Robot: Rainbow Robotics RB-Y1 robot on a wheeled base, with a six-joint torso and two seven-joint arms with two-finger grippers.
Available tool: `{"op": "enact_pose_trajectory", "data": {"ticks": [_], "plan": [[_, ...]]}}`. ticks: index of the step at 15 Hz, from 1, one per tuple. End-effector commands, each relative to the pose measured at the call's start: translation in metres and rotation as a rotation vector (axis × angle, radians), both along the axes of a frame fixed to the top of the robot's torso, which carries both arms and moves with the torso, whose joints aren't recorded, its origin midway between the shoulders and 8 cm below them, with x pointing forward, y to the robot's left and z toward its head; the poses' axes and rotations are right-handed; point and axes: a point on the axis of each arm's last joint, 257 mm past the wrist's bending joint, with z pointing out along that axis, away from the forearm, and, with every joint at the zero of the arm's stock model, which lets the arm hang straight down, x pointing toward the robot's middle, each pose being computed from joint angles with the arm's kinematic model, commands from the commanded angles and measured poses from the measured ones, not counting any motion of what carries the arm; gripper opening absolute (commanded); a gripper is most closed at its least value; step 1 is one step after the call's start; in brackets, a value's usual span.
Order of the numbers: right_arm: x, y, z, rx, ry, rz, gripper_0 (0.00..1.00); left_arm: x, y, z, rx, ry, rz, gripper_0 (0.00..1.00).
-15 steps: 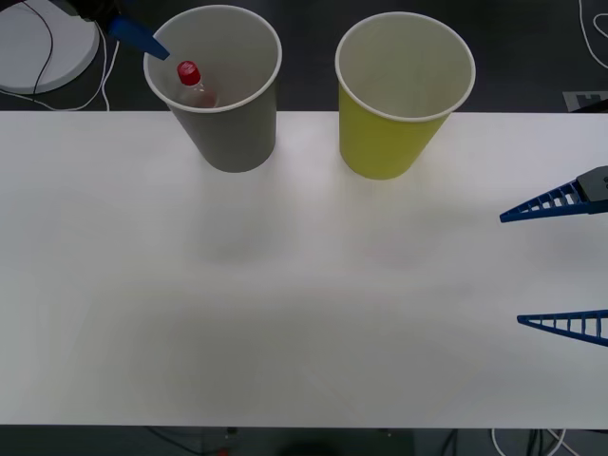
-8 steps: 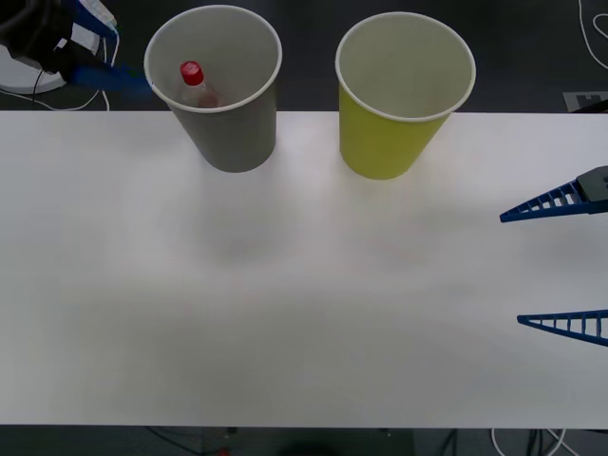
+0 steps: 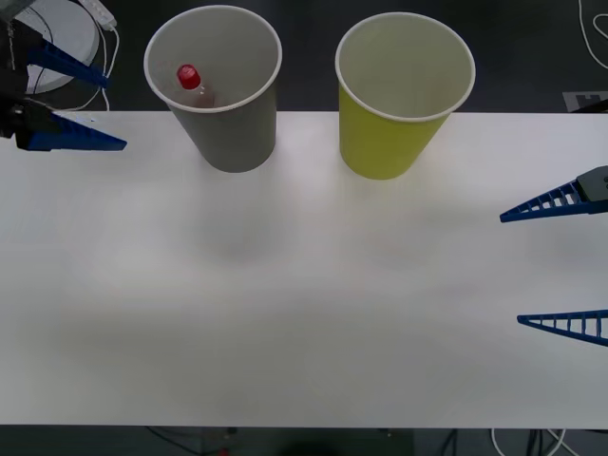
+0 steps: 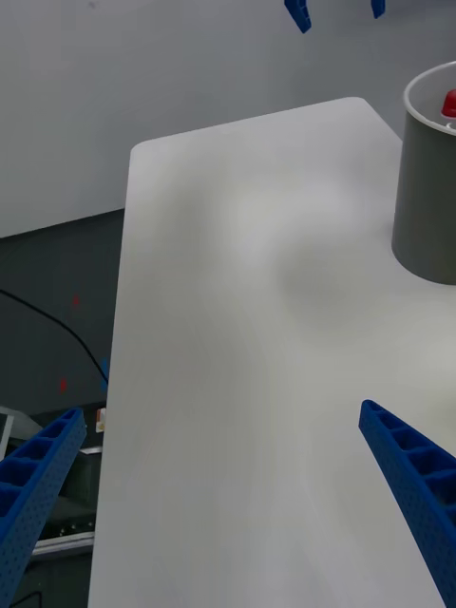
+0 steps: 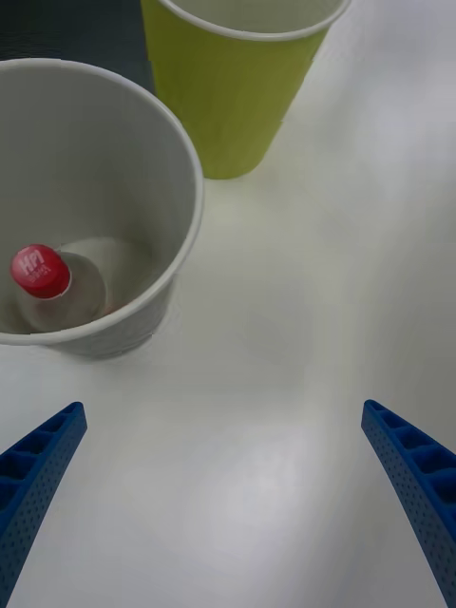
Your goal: Put the can into the green bin and the plastic bottle into the gray bin
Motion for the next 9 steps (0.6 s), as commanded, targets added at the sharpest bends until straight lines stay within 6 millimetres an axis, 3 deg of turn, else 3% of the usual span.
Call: {"op": "enact_pose_trajectory", "data": {"ticks": [1,9], "plan": [[0.0,0.0,0.0,0.0,0.0,0.0,1.0,-0.01,0.005,-0.014,-0.011,-0.032,-0.053,1.0],[0.0,0.0,0.0,0.0,0.0,0.0,1.0,-0.057,0.022,-0.055,-0.037,-0.124,-0.177,1.0]]}}
